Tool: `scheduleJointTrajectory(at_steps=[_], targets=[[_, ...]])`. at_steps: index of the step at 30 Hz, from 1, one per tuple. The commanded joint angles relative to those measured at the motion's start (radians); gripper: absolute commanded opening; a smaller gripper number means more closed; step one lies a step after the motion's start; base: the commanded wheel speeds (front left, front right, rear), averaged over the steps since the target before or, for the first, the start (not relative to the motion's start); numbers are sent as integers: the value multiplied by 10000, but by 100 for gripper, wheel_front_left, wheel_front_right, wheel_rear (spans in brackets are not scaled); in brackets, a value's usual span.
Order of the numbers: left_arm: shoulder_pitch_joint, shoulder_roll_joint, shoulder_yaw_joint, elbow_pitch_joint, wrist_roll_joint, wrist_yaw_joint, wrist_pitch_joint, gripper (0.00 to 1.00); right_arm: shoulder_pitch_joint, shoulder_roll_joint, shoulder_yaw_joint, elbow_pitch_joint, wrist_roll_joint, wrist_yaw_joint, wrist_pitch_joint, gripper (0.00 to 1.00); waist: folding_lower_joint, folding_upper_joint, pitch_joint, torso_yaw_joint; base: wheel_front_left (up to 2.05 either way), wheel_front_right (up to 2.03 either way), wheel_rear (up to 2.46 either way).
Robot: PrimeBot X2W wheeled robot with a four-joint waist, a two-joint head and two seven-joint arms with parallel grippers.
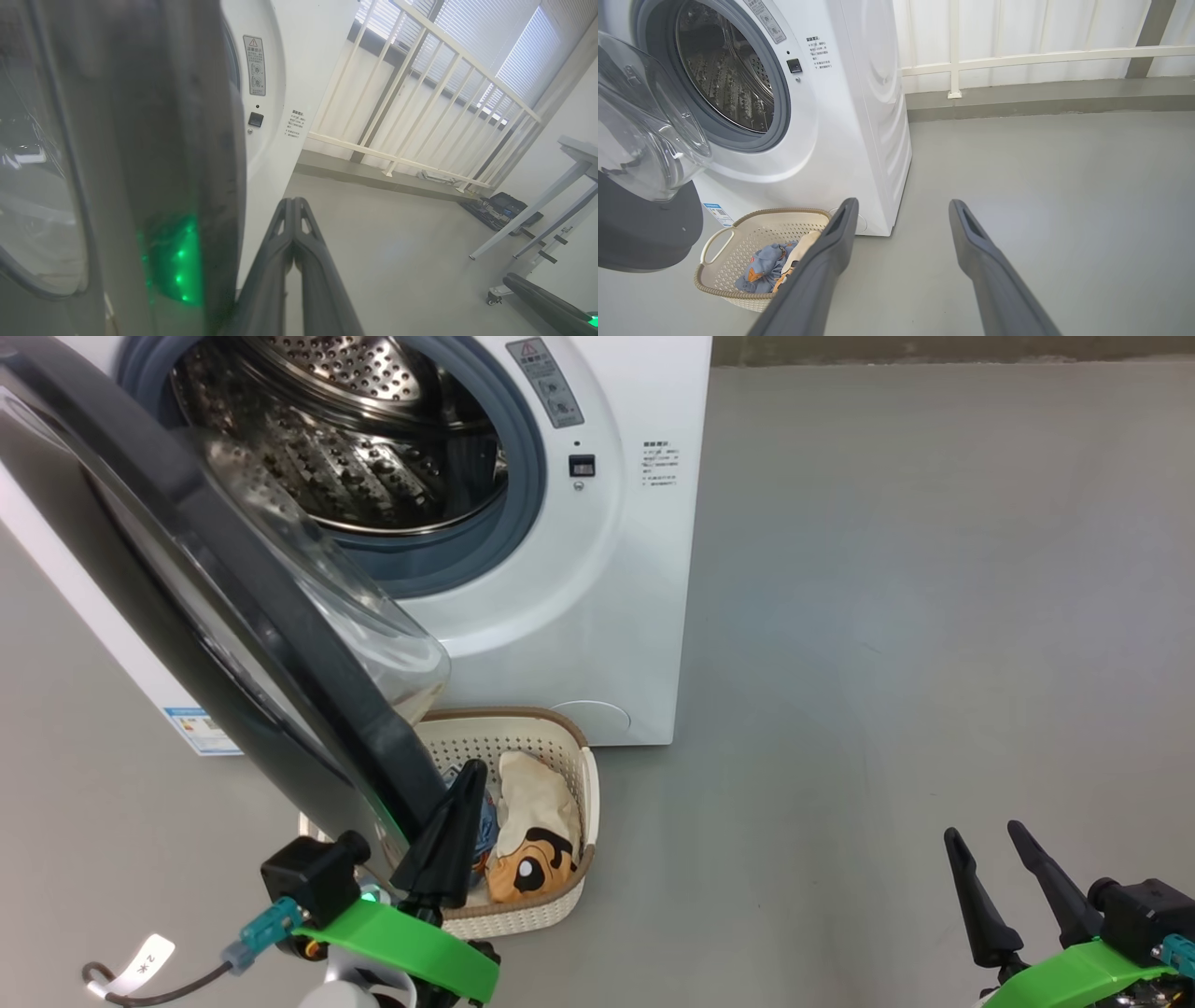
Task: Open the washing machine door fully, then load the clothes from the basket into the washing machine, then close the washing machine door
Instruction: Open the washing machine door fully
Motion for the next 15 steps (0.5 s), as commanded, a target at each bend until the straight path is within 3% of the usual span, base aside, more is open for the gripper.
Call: scheduleJointTrajectory(at_steps=[1,15], targets=[[-350,299,661,-95,-106,93,-65,0,-214,-158,181,-272,-85,16,-122,100,0,-1,-4,36,0,0,0],[38,299,1291,-62,40,-4,-65,0,-248,-196,159,-365,-126,16,-122,100,0,-1,57,483,0,0,0]])
